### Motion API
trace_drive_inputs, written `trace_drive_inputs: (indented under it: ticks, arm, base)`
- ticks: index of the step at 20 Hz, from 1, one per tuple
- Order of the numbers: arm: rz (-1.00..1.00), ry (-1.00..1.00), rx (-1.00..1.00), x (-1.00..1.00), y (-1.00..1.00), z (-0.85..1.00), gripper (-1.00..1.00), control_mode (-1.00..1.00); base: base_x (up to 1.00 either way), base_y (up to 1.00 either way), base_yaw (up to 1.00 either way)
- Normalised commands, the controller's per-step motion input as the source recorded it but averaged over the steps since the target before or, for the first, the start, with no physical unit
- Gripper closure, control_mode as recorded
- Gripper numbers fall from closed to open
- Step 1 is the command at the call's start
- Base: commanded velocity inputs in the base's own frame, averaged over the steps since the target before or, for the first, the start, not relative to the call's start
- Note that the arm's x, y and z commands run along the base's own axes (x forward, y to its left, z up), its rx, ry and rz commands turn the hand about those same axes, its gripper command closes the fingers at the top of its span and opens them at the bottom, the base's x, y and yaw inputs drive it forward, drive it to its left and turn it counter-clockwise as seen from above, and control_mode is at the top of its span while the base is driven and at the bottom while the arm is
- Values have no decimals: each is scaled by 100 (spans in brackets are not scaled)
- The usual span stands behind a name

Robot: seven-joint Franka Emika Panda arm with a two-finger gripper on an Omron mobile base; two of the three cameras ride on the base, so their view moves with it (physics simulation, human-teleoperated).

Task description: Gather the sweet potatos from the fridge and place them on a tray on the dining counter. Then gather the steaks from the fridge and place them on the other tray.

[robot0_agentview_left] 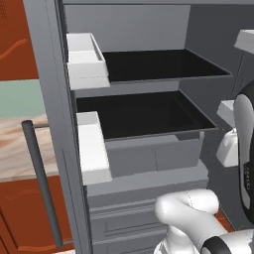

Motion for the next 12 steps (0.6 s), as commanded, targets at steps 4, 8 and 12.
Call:
trace_drive_inputs:
  ticks: [4,8,12]
  arm:
    - [0,0,0,0,0,0,100,100]
    - [0,0,0,0,0,0,100,100]
    - [0,0,0,0,0,0,100,100]
  base:
    - [-49,22,-59]
    - [-35,23,-77]
    - [-54,4,-82]
